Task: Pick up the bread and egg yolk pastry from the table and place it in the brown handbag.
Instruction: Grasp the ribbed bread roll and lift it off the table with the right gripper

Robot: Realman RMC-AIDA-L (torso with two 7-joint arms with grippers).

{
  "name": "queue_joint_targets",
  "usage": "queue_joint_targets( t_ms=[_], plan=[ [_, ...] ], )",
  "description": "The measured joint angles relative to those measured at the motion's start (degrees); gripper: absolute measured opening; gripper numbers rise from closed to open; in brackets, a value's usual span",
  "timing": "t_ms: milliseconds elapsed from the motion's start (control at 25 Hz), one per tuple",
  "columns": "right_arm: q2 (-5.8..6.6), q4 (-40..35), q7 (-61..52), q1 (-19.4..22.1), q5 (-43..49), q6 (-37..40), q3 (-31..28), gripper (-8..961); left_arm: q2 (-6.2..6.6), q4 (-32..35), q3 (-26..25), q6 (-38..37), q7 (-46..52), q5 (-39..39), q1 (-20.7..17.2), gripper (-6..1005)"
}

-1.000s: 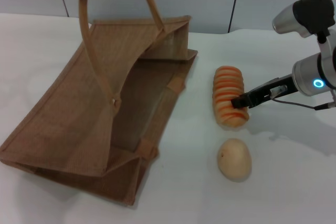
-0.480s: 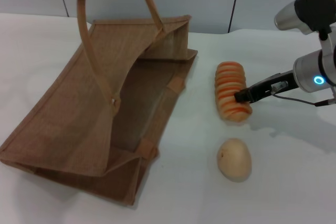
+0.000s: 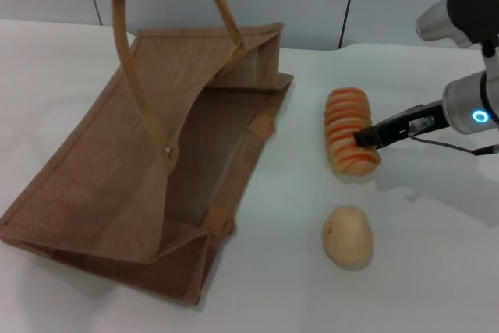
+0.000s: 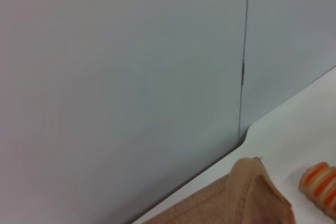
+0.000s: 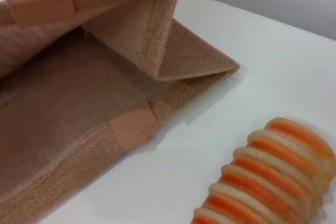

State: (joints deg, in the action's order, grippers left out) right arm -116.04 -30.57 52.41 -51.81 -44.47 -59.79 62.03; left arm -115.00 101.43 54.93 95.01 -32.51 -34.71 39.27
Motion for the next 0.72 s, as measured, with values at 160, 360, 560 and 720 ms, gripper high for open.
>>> queue_joint_targets(
  t_ms=[160, 360, 560, 720],
  plan=[
    [-0.04, -2.45, -0.25, 1.1, -0.07, -0.74, -0.54, 91, 0.05, 0.0, -0.04, 0.0, 0.0, 0.01, -0.11, 110],
    [-0.2, -4.71, -0.06, 1.91, -0.17, -2.92, -1.93, 88, 0.12, 0.0, -0.08, 0.0, 0.0, 0.05, -0.12, 110],
    [-0.26, -8.48, 0.31, 3.46, -3.18, -6.12, -1.76, 77, 0.15, 0.0, -0.09, -0.54, -0.04, 0.07, -0.2, 109],
    [-0.25, -10.61, 0.67, 4.34, -4.92, -8.31, -1.55, 75, 0.22, 0.0, -0.07, -1.21, -0.06, 0.08, -0.28, 109]
  ],
)
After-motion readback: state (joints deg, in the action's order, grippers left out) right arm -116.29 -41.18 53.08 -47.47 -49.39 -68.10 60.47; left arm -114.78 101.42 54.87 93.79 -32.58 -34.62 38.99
